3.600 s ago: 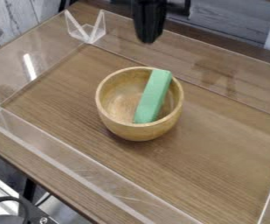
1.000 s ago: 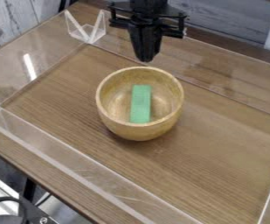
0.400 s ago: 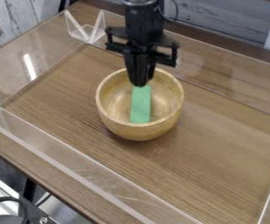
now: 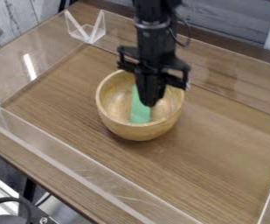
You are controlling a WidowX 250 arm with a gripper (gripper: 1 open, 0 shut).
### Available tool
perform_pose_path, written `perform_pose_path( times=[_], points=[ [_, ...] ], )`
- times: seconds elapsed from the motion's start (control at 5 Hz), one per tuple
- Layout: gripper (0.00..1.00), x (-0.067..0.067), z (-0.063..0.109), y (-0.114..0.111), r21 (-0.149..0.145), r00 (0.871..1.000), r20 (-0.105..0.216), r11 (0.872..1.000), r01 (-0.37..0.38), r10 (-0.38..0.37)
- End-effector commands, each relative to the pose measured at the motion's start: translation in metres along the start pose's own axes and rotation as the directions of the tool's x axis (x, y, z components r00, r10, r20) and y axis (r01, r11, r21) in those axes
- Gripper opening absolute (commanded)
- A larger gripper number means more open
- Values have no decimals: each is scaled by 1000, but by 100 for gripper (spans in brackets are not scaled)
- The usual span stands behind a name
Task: Remove the green block from inside the brown bowl and put it on the table
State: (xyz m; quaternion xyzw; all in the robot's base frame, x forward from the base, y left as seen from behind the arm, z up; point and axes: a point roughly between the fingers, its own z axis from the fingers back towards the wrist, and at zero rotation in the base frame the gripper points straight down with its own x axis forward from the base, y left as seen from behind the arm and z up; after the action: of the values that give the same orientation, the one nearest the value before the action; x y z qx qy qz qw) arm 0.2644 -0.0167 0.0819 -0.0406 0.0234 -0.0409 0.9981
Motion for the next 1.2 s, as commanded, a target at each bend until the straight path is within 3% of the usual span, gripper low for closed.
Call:
perform_pose_path(
  times=[0.0,0.4,0.6,1.0],
  points=[
    [0,3,-9,-18,7,999,16,999,50,-51],
    [0,-7,-43,-46,6,991,-28,992,128,-128],
    [0,-6,-58,-49,3,989,-45,990,144,-143],
    [0,-4,-60,-46,2,990,-47,991,135,-135]
  ],
)
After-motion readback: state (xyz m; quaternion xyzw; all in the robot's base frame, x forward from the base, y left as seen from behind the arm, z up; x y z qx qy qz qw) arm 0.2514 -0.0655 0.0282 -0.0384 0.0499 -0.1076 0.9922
